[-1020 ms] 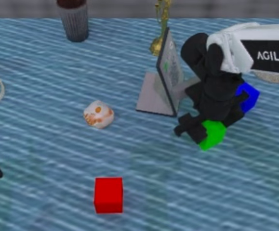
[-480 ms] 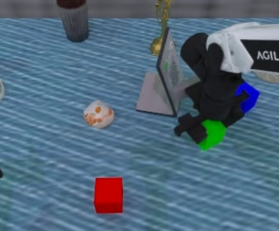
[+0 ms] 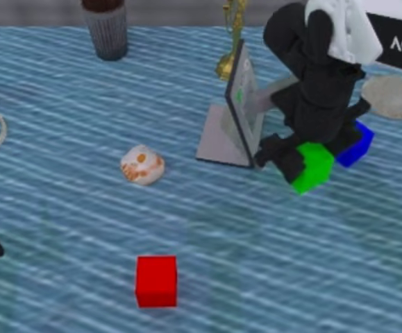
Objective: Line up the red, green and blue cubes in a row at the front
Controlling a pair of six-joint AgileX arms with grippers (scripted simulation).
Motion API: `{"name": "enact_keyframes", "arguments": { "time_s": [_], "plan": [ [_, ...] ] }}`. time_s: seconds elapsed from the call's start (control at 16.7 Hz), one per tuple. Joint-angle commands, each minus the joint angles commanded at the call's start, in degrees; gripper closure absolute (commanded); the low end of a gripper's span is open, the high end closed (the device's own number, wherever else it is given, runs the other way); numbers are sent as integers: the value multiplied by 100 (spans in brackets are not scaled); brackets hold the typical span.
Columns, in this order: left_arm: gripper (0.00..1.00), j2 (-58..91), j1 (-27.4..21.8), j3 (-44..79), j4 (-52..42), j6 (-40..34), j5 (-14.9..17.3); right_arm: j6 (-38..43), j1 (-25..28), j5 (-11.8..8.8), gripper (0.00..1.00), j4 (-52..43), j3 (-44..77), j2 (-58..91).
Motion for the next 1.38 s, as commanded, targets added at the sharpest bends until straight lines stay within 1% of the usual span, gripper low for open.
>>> {"name": "enact_keyframes", "arguments": {
  "time_s": [0.3, 0.48, 0.72, 1.14, 1.26, 1.38],
  "plan": [
    [0, 0, 0, 0, 0, 0, 0, 20, -22, -2, 100, -34, 25, -9],
    [0, 0, 0, 0, 0, 0, 0, 406, 196, 0, 100, -51, 3, -42],
    [0, 0, 0, 0, 0, 0, 0, 1634, 784, 3, 100, -83, -139, -191],
    [0, 0, 0, 0, 0, 0, 0, 4595, 2049, -11, 100, -124, -626, -618],
    [0, 0, 0, 0, 0, 0, 0, 5192, 2332, -10, 100, -97, -747, -768],
    [0, 0, 0, 0, 0, 0, 0, 5548, 2520, -6, 100, -65, -833, -890]
  ]
}}
